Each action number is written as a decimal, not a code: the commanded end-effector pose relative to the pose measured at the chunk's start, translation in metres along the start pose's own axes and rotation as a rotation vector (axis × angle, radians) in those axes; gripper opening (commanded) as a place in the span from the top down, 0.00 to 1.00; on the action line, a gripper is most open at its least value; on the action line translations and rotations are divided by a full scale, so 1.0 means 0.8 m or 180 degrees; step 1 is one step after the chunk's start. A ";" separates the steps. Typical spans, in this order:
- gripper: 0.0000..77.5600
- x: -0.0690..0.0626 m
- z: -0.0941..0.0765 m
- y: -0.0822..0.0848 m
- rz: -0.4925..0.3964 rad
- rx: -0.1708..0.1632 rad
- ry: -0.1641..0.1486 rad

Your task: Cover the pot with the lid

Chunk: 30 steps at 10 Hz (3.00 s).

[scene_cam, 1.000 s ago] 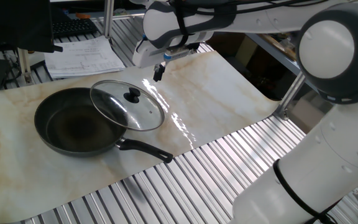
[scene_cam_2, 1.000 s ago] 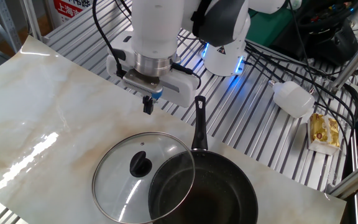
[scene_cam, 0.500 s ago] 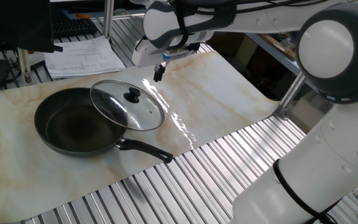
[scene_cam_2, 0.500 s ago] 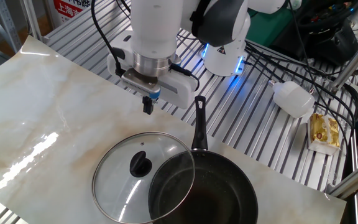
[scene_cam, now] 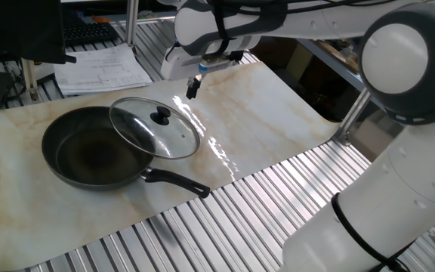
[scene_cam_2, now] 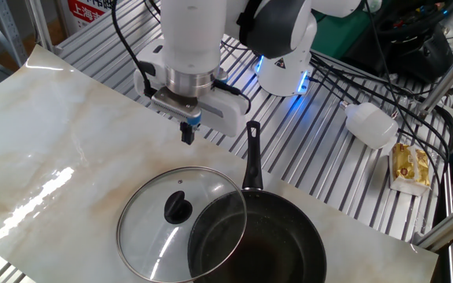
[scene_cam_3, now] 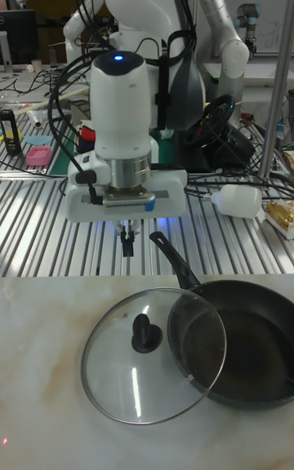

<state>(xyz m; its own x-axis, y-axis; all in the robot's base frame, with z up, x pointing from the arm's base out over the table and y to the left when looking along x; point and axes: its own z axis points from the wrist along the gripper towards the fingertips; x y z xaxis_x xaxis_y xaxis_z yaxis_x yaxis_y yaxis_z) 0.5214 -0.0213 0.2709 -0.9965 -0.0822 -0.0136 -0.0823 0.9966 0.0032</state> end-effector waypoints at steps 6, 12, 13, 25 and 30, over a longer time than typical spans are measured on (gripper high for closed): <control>1.00 -0.017 0.020 0.008 -0.0075 -0.0013 0.0203; 1.00 -0.082 0.069 -0.023 -0.0258 -0.0044 0.0064; 1.00 -0.096 0.072 -0.036 -0.0338 -0.0048 0.0085; 1.00 -0.130 0.144 -0.051 -0.0255 -0.0432 -0.0034; 1.00 -0.137 0.132 -0.029 -0.0171 -0.0589 0.0244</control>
<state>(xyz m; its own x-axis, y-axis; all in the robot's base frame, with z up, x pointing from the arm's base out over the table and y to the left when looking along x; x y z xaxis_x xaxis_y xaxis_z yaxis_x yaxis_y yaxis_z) 0.6322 -0.0359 0.1637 -0.9877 -0.1472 0.0534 -0.1352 0.9737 0.1834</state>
